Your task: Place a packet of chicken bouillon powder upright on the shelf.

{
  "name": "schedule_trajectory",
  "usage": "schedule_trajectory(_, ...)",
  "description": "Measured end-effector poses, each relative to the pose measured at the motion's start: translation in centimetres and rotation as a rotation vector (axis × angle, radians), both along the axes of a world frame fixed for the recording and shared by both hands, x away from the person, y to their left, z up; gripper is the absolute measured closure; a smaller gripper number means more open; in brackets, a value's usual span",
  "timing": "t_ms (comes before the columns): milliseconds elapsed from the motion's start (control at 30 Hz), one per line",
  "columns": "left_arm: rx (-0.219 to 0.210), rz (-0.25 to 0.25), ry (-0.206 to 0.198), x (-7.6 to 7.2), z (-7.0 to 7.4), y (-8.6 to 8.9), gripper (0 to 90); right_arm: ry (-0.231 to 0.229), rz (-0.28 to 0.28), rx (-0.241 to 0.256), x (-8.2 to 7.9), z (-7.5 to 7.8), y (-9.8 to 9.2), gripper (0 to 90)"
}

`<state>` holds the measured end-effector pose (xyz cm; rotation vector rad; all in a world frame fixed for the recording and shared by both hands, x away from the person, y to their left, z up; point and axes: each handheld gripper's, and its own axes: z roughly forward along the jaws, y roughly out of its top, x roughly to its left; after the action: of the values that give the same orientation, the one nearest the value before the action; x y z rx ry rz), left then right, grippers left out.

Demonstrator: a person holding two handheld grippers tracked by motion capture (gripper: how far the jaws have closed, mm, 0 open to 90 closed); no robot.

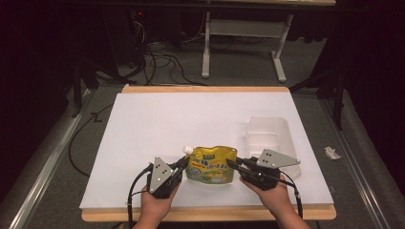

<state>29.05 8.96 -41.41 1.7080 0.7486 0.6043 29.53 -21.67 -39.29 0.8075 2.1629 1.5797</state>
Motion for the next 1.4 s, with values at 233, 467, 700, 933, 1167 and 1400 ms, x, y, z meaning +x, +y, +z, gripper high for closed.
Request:
schedule_trajectory(233,-0.014,0.004,0.016,-0.1,0.0,0.1,81.9,0.038,0.052,-0.034,0.1,-0.7,0.7,68.5)
schedule_trajectory(467,-0.016,0.007,0.034,0.1,-0.2,0.2,77.6,0.081,0.079,-0.076,0.5,-1.1,2.0,52.3)
schedule_trajectory(700,-0.022,0.009,0.048,0.1,-0.1,0.3,72.1,0.077,0.047,-0.090,0.3,-1.5,2.8,54.7)
schedule_trajectory(933,0.013,0.003,0.080,0.5,-0.3,0.6,60.7,0.085,0.028,-0.074,0.6,-2.1,2.7,61.9)
schedule_trajectory(1167,0.017,0.005,0.119,0.9,-0.2,1.5,49.0,0.100,0.042,-0.080,0.8,-2.4,2.8,65.5)
schedule_trajectory(1400,0.034,0.002,0.117,1.3,-0.1,2.2,41.2,0.107,0.071,-0.073,0.9,-2.8,2.8,74.4)
